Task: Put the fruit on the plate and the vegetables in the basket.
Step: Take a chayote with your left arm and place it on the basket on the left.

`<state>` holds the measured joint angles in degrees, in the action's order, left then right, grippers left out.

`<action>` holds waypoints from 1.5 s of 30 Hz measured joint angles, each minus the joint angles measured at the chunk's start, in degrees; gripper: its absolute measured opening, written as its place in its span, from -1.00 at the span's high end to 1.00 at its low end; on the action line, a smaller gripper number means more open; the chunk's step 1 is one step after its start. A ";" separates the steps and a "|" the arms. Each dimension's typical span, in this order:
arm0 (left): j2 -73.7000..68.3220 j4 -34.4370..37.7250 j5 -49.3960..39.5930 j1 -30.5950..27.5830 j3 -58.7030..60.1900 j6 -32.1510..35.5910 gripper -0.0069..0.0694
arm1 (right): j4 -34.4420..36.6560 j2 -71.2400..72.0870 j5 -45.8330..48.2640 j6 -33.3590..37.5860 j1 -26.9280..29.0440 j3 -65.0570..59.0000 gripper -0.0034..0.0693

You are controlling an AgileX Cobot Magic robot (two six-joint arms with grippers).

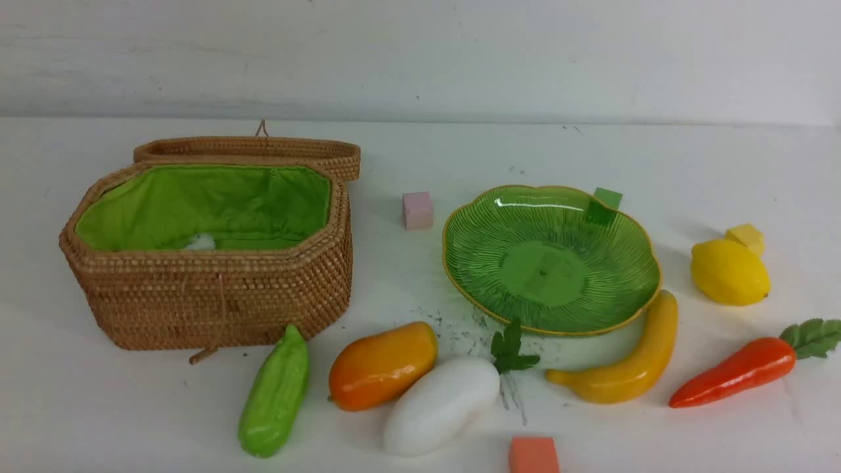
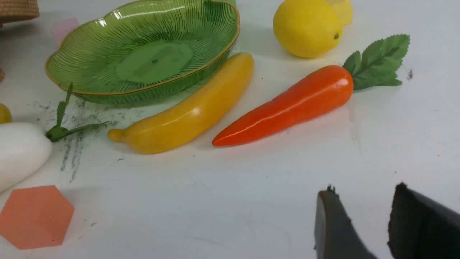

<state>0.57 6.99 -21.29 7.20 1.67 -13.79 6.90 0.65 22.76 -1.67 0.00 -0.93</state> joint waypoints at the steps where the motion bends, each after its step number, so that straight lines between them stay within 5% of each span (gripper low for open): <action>1: 0.00 0.00 0.00 0.00 0.00 0.00 0.19 | 0.00 0.00 0.00 0.00 0.00 0.00 0.24; 21: 0.00 0.29 0.78 0.00 0.00 -0.28 0.19 | 0.00 0.00 0.00 0.00 0.00 -0.05 0.24; 36: 0.00 28.68 23.90 0.00 0.00 -9.87 0.20 | 0.00 0.00 0.00 0.00 0.00 -0.05 0.24; 45: 0.00 23.73 19.08 0.00 -9.47 -9.21 0.85 | -0.33 0.00 -0.65 0.00 0.00 -0.11 0.24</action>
<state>0.57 30.72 -2.20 7.20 -7.80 -23.00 6.57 0.65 22.11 -1.67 0.00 -1.04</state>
